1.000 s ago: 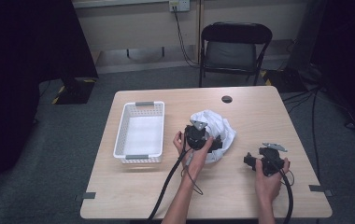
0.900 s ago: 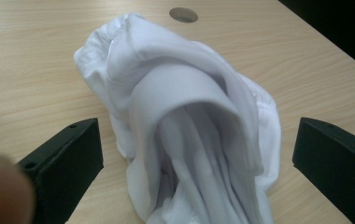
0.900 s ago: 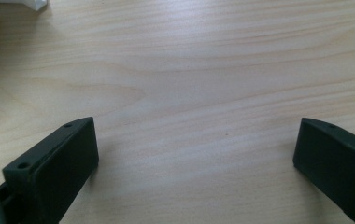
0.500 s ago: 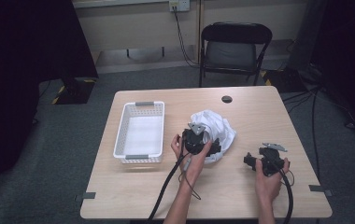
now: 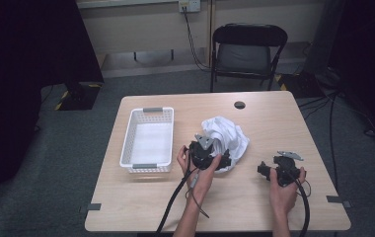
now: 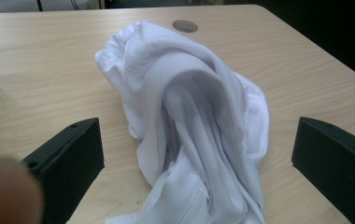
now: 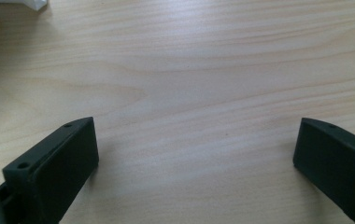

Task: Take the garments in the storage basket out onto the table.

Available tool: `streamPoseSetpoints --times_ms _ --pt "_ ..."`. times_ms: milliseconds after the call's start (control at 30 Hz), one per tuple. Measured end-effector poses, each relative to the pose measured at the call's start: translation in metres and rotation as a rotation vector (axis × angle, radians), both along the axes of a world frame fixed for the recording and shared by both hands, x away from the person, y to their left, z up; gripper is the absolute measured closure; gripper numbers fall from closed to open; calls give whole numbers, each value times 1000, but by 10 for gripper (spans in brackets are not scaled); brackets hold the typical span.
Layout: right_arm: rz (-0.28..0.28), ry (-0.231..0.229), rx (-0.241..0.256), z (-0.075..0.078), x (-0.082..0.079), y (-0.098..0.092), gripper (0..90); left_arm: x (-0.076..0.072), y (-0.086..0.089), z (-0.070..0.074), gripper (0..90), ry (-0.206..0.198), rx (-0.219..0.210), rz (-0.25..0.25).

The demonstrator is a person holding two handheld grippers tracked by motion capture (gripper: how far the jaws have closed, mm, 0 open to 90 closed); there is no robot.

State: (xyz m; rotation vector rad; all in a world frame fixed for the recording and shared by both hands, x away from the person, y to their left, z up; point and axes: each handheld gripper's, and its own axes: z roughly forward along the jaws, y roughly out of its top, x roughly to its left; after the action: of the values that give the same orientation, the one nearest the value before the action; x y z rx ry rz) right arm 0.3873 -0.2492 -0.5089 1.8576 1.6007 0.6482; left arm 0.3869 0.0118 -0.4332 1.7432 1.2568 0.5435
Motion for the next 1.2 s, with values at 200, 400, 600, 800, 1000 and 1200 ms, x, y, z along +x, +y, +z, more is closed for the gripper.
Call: streamPoseSetpoints --times_ms 200,400,600,800,1000,1200 --pt "0 0 0 0 0 0 0 -12 1 1 22 -15 -2 -1" --pt "0 0 0 0 0 0 0 -21 6 -1 21 -20 -12 1" --pt "0 0 0 0 0 0 0 -30 10 -4 19 -23 -29 4" --pt "0 0 0 0 0 0 0 -40 12 -4 15 -33 -40 -8" --pt "0 0 0 0 0 0 0 -49 17 0 11 -59 -33 -2" --pt "0 0 0 0 0 0 0 -57 21 0 7 -72 -43 -4"
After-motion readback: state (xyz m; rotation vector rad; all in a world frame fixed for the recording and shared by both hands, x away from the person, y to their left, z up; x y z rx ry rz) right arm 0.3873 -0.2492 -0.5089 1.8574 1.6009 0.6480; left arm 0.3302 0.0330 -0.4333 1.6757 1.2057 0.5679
